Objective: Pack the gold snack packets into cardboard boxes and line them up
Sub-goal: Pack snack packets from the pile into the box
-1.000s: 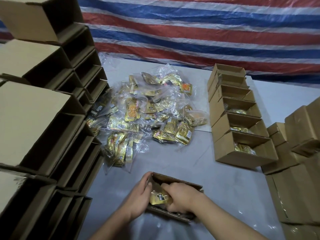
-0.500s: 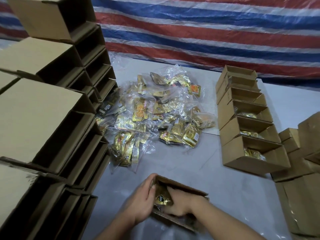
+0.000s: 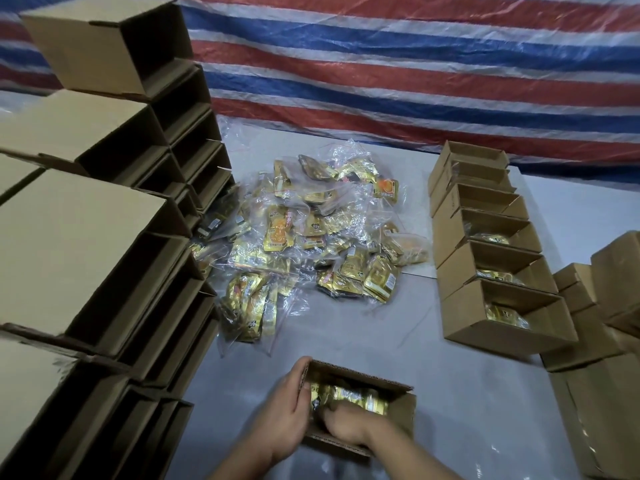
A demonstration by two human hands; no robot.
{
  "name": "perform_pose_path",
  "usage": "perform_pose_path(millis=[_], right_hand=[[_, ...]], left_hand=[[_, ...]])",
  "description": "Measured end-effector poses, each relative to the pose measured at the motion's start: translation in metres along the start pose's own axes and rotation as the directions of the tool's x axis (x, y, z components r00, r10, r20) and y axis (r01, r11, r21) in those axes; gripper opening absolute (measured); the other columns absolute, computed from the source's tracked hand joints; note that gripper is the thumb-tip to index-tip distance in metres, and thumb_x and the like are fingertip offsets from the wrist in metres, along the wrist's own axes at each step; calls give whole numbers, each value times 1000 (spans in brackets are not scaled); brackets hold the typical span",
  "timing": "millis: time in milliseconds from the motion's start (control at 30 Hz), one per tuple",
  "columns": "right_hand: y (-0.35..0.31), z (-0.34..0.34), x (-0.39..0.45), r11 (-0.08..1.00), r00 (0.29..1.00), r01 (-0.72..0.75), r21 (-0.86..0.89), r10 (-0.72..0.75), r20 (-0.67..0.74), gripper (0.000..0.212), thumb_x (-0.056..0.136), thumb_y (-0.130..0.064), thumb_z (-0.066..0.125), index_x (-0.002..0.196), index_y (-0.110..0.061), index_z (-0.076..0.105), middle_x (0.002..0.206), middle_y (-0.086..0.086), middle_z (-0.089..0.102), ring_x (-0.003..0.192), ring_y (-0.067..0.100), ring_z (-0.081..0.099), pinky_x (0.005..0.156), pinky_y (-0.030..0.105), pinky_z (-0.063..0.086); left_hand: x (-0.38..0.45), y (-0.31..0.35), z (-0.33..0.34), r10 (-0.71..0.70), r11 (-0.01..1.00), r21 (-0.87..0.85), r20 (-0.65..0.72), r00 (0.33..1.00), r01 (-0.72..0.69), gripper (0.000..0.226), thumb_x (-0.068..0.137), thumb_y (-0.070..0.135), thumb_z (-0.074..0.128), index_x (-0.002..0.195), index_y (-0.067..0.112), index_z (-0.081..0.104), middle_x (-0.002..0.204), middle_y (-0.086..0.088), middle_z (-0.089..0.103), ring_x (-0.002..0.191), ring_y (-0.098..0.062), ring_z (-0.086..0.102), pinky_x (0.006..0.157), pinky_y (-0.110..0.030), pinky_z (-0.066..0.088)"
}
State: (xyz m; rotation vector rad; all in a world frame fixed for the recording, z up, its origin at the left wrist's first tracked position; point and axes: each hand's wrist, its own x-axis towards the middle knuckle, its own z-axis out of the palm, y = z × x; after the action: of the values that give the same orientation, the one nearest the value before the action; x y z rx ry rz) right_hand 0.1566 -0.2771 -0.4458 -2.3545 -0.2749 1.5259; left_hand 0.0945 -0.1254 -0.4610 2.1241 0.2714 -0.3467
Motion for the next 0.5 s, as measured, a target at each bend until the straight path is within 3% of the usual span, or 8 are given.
perform_pose_path(millis=[100, 133, 200, 267, 333, 367, 433, 500], right_hand=[[-2, -9, -13, 999, 998, 49, 2, -49, -38, 53, 101, -50, 29, 126, -18, 62, 136, 9, 58, 127, 24, 51, 102, 31, 39], [1, -12, -19, 994, 991, 105, 5, -104, -85, 45, 100, -49, 34, 105, -21, 69, 114, 4, 67, 114, 21, 58, 92, 30, 43], [6, -18, -35, 972, 933, 232, 21, -216, -289, 40, 96, -43, 45, 64, -23, 55, 67, -10, 57, 74, 8, 57, 72, 33, 46], [14, -25, -53, 944, 748, 320, -76, -301, -591, 38, 92, -43, 46, 59, -25, 44, 58, -10, 47, 60, 4, 45, 63, 34, 43], [26, -37, -64, 910, 469, 321, -262, -394, -791, 25, 90, -45, 43, 75, -31, 57, 75, -15, 53, 73, 3, 50, 69, 29, 45], [30, -44, -66, 910, 439, 260, -324, -410, -799, 27, 91, -46, 44, 94, -28, 63, 92, -14, 58, 87, 6, 55, 79, 29, 47], [38, -51, -64, 923, 601, 129, -362, -363, -712, 46, 96, -50, 42, 130, -21, 54, 121, -6, 56, 114, 15, 53, 98, 33, 43], [43, -48, -56, 939, 725, 32, -342, -258, -639, 48, 100, -55, 33, 132, -24, 49, 122, -4, 57, 115, 19, 54, 96, 34, 45]], left_hand=[[1, 8, -6, 18, 998, -53, 9, 1000, -18, 36, 91, 52, 26, 126, 60, 26, 125, 22, 52, 110, 12, 49, 93, -15, 39], [2, 10, -9, 20, 997, -77, 11, 1000, -20, 32, 93, 46, 30, 124, 55, 32, 118, 19, 58, 103, 12, 53, 89, -17, 44], [5, 13, -11, -8, 992, -126, 17, 1000, 10, 24, 97, 38, 37, 118, 49, 42, 98, 9, 67, 85, 4, 62, 80, -25, 52], [7, 15, -12, -46, 991, -128, 18, 999, 48, 19, 97, 37, 43, 114, 45, 44, 89, 6, 68, 76, -1, 63, 77, -29, 53], [9, 19, -12, -73, 991, -114, -1, 997, 73, 21, 94, 43, 49, 114, 44, 43, 97, 11, 67, 82, 0, 62, 84, -32, 53], [11, 21, -12, -78, 989, -126, -6, 997, 76, 27, 93, 47, 51, 119, 44, 43, 108, 14, 64, 93, 1, 60, 90, -32, 51], [17, 24, -11, -69, 985, -161, -4, 998, 68, 44, 93, 50, 51, 135, 42, 40, 126, 16, 51, 117, -2, 50, 105, -34, 43], [22, 27, -9, -56, 987, -148, -4, 998, 55, 40, 96, 49, 48, 134, 40, 44, 129, 16, 50, 121, -4, 48, 108, -36, 41]])
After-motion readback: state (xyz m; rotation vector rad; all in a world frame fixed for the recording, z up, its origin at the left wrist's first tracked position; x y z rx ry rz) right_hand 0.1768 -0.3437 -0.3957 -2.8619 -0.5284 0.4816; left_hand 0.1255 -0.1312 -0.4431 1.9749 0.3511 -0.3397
